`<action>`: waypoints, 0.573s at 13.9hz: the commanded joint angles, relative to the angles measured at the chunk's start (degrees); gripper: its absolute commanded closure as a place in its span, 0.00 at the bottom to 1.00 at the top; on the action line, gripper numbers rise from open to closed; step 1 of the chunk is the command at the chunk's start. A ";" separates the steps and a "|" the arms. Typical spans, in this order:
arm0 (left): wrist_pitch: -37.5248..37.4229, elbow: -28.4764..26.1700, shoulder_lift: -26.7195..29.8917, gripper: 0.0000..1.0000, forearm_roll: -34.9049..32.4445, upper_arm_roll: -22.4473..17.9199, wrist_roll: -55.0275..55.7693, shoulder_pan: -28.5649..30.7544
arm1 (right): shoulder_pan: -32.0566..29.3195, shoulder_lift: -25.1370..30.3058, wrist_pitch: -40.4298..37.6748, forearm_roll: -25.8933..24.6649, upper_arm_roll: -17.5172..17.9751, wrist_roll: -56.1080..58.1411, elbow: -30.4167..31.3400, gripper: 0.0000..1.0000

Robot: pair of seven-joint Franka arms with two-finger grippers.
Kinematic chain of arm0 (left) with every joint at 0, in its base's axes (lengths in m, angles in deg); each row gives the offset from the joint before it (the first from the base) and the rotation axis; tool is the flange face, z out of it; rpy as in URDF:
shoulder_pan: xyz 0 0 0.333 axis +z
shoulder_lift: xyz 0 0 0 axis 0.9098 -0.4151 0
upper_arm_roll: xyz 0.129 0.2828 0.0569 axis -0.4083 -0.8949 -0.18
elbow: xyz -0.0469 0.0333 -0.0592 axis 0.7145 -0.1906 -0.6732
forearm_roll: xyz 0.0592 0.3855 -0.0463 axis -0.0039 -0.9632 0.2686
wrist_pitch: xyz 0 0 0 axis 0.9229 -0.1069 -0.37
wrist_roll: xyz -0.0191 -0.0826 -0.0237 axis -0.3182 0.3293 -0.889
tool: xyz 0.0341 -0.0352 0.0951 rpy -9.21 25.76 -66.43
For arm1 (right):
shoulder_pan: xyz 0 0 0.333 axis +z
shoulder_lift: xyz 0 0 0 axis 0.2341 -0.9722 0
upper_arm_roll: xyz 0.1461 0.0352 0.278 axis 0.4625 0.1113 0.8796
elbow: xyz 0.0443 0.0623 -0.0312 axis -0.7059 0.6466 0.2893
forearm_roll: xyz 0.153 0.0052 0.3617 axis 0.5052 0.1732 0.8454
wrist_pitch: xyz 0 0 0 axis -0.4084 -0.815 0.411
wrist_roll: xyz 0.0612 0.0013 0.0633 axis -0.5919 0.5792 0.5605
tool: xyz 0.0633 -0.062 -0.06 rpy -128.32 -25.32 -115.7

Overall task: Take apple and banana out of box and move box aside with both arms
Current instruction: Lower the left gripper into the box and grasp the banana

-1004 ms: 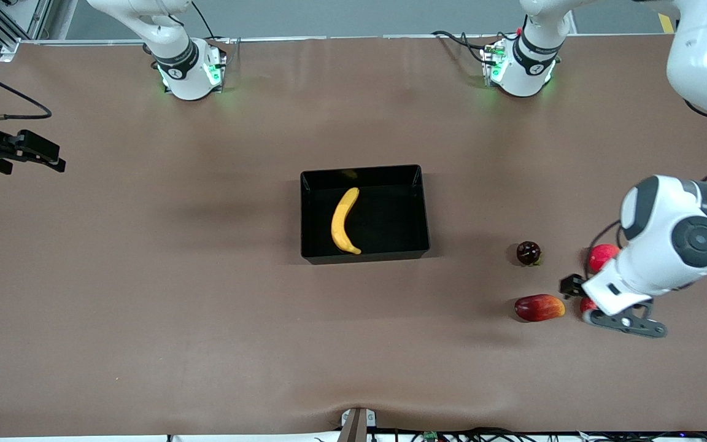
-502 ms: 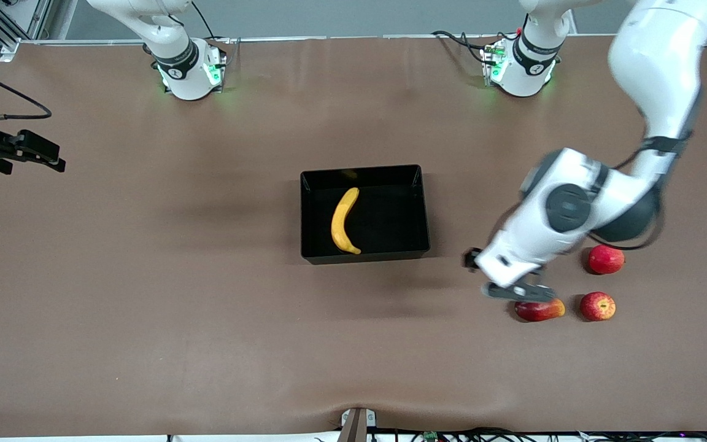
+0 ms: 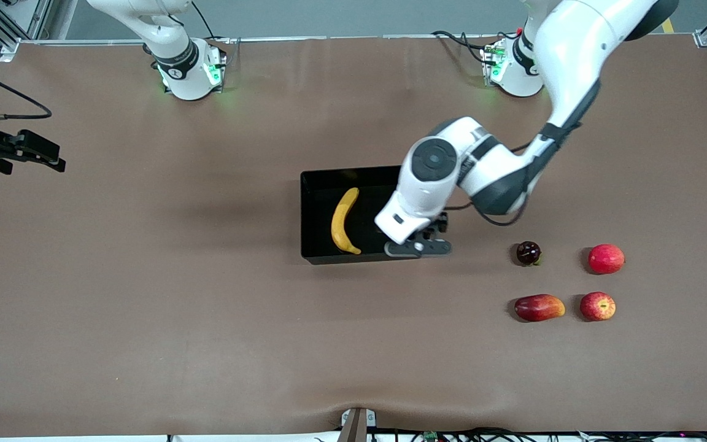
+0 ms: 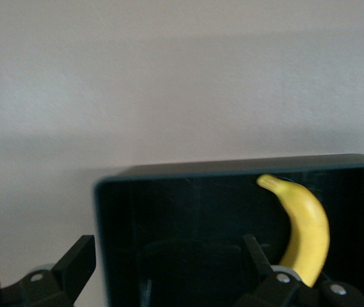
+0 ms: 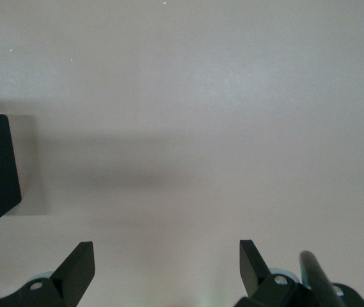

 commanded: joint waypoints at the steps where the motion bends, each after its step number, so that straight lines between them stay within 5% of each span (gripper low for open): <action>1: 0.33 1.88 -0.97 0.00 -0.13 -2.77 5.78 -5.20 | -0.40 0.95 0.00 -0.24 0.26 0.46 0.58 0.00; 8: 6.21 4.60 -4.21 0.00 0.22 -13.76 14.07 -20.15 | -0.40 0.95 0.00 -0.24 0.26 0.37 0.58 0.00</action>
